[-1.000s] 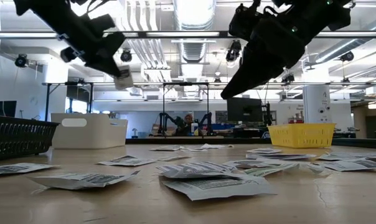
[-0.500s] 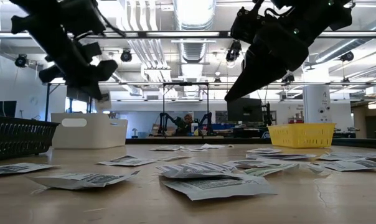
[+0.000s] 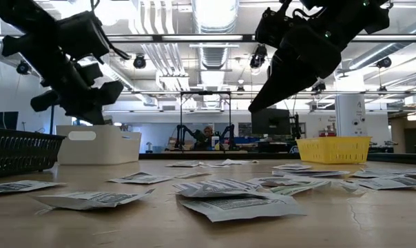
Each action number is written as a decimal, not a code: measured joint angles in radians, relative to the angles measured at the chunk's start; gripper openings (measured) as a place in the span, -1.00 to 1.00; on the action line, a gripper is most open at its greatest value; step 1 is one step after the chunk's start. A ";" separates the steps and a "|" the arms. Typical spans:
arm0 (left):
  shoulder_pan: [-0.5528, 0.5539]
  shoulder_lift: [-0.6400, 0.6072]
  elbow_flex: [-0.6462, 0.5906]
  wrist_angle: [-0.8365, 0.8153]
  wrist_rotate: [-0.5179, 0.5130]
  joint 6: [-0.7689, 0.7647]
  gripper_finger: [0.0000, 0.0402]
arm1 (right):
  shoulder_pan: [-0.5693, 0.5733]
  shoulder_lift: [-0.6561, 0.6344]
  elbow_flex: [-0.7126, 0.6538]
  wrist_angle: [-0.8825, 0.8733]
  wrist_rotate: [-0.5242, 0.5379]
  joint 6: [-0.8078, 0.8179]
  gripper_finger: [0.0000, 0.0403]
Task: Pick & Place First Aid Supplies
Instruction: Put the gray towelette pack into the white bin, then put the blue bandage pack into the yellow bin
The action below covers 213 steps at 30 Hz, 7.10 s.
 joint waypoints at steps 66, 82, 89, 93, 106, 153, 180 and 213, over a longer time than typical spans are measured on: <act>-0.158 0.647 0.446 0.715 0.470 1.064 -0.31 | 0.206 -0.221 -0.129 -0.357 -0.028 0.149 -0.72; -0.267 0.664 0.462 0.717 0.713 1.041 -0.31 | 0.206 -0.219 -0.130 -0.276 -0.033 0.069 -0.72; -0.249 0.712 0.462 0.895 0.689 1.096 -0.31 | 0.205 -0.219 -0.167 -0.275 -0.027 0.032 -0.72; -0.224 0.757 0.464 0.941 0.683 1.096 -0.31 | 0.201 -0.219 -0.209 -0.241 -0.022 0.075 -0.72; -0.217 0.776 0.464 0.897 0.672 1.089 -0.31 | 0.147 -0.125 -0.276 0.019 0.002 0.115 -0.72; -0.162 0.782 0.464 0.795 0.677 1.097 -0.31 | 0.017 0.163 0.095 -0.099 -0.086 -0.088 -0.79; -0.143 0.849 0.464 0.879 0.695 1.093 -0.97 | 0.074 0.073 0.020 -0.304 -0.087 -0.015 -0.78; -0.113 0.911 0.466 0.844 0.715 0.864 -0.99 | 0.079 0.085 -0.009 -0.194 0.028 -0.617 -0.38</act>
